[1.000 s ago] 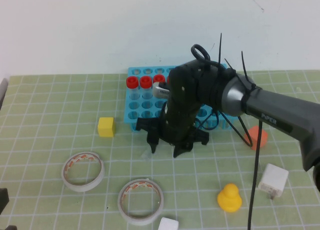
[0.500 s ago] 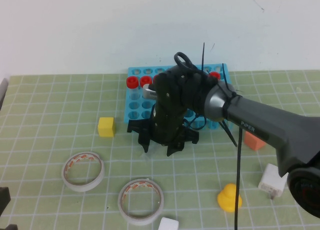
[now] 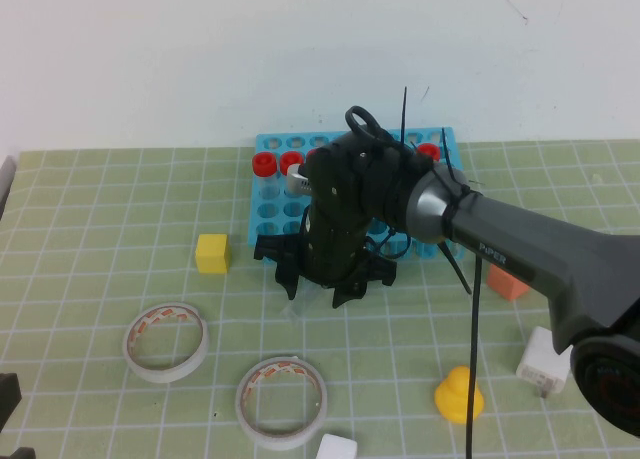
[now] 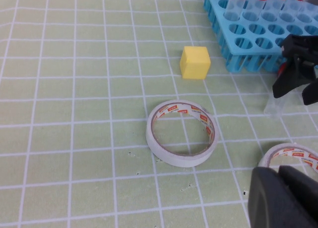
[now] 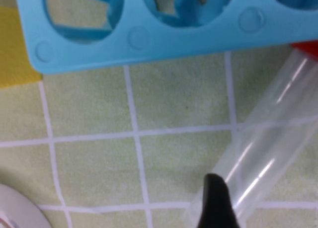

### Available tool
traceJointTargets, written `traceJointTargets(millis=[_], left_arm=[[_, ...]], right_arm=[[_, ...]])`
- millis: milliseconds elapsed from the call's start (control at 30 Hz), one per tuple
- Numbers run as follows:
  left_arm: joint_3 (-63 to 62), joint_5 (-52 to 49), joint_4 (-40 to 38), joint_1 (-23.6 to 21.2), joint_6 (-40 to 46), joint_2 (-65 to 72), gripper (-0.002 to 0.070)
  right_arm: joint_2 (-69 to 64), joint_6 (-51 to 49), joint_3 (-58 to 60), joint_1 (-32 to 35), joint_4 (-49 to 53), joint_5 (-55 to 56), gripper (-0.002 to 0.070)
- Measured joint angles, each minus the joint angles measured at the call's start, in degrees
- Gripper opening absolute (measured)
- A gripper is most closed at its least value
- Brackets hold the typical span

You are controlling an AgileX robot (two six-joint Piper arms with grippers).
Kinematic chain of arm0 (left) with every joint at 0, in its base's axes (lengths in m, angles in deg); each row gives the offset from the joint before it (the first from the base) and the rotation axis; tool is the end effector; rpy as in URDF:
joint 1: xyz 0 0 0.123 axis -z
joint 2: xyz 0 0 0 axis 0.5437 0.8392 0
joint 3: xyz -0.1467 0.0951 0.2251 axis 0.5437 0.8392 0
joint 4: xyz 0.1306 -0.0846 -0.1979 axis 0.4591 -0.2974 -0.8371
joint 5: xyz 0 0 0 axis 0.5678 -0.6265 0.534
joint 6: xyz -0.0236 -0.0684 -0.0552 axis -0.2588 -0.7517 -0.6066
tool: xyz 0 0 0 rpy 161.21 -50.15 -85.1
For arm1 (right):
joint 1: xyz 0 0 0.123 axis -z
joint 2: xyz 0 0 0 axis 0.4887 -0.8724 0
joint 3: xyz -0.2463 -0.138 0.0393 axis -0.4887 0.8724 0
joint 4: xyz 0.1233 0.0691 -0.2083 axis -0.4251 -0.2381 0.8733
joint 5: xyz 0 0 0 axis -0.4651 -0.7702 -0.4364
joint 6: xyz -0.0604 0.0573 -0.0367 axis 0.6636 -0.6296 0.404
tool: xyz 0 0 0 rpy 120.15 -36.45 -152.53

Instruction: Place the test tubes

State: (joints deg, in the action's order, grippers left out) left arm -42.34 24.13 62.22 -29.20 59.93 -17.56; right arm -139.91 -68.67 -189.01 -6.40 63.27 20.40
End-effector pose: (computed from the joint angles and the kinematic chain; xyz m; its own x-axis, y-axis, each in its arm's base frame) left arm 0.0961 -0.0175 0.2832 -0.4349 -0.1585 -0.8864 0.0974 0.9703 -0.2213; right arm 0.4258 0.3061 0.1605 -0.9409 0.2374 -0.2416 0.1687 0.9470 0.2735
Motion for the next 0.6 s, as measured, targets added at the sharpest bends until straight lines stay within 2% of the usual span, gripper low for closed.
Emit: traceJointTargets(millis=[167,333,600], left_arm=[[0.0,0.0,0.0,0.5,0.1,0.0,-0.0001],[0.0,0.1,0.0,3.0,1.0,0.0,-0.0001],[0.0,0.2,0.0,4.3,1.5,0.0,-0.0001]], right_arm=[[-1.0,0.1,-0.3,0.0,0.3,1.2,0.0429],[-2.0,1.3,-0.3,0.0,0.3,0.9,0.0429],[-2.0,7.9,-0.4,0.0,3.0,-5.1,0.0428]])
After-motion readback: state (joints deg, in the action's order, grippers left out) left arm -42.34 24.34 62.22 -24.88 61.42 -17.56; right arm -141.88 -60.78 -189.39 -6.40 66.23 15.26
